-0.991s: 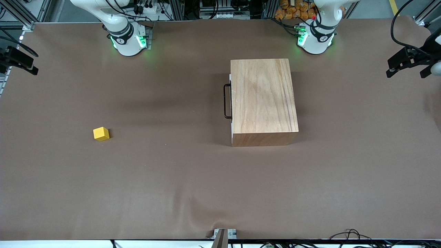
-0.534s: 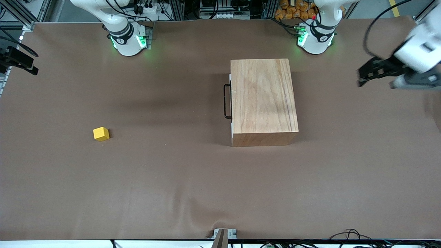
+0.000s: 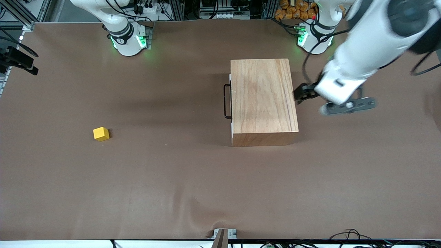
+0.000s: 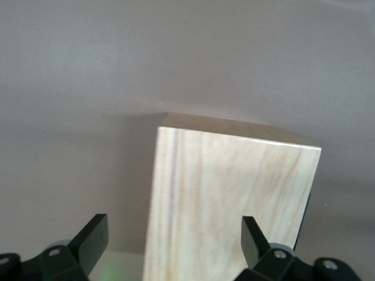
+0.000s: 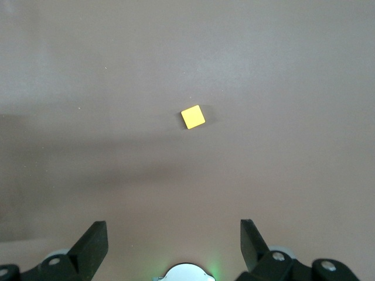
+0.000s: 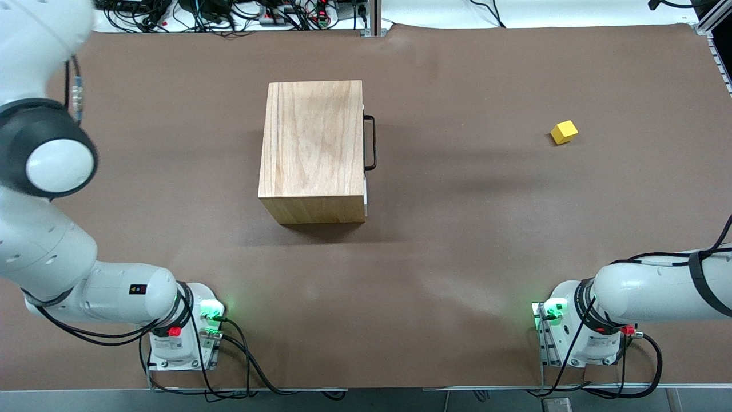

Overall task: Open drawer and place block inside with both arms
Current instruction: 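Reach the left gripper across the box toward the black drawer handle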

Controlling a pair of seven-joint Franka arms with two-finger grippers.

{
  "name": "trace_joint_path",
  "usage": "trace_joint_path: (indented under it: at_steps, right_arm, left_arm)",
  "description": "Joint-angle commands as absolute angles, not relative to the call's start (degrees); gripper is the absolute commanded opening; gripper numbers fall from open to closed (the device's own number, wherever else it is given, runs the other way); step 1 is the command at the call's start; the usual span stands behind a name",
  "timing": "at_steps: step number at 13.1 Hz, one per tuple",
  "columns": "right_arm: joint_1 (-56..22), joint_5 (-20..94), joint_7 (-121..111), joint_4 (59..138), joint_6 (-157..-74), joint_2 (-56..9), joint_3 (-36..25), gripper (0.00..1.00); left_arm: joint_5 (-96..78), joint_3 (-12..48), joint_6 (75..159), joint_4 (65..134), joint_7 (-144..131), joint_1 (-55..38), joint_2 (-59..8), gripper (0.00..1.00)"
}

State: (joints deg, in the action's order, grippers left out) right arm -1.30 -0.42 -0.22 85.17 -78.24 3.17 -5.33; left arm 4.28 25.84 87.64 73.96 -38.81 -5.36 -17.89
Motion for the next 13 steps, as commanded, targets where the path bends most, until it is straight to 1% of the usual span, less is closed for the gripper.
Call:
trace_joint_path:
  at_steps: [1,3,5,6,7,9,11,13]
  right_arm:
    - [-1.67,-1.58,0.00,86.22,-78.22,4.48,-5.36,1.00]
    - [-1.58,-1.58,0.00,86.22,-78.31,4.48,-5.36,1.00]
    - [-1.58,-1.58,0.00,86.22,-78.22,4.48,-5.36,1.00]
    - [-1.58,-1.58,0.00,86.22,-78.22,4.48,-5.36,1.00]
    - [-1.67,-1.58,0.00,86.22,-78.22,4.48,-5.36,1.00]
    - [-1.58,-1.58,0.00,86.22,-78.22,4.48,-5.36,1.00]
    - [-1.58,-1.58,0.09,86.31,-78.22,4.48,-5.45,1.00]
    - [-1.67,-1.58,0.09,86.31,-78.22,4.48,-5.36,1.00]
  left_arm:
    - [7.03,21.56,87.00,66.98,-43.58,-13.50,-23.28,1.00]
    - [7.29,13.40,87.45,65.31,-44.12,-23.59,-25.48,1.00]
    - [7.21,2.60,87.01,63.12,-45.70,-36.76,-28.20,1.00]
    - [6.95,-1.54,87.01,61.28,-45.79,-42.05,-30.30,1.00]
    - [6.77,-3.84,87.10,59.43,-45.97,-45.58,-32.58,1.00]
    - [6.68,-4.31,87.80,56.35,-47.63,-48.68,-36.19,1.00]
    - [6.68,-4.31,89.46,55.99,-49.56,-50.88,-37.61,1.00]
    - [6.50,-3.78,93.14,55.99,-52.02,-52.63,-38.49,1.00]
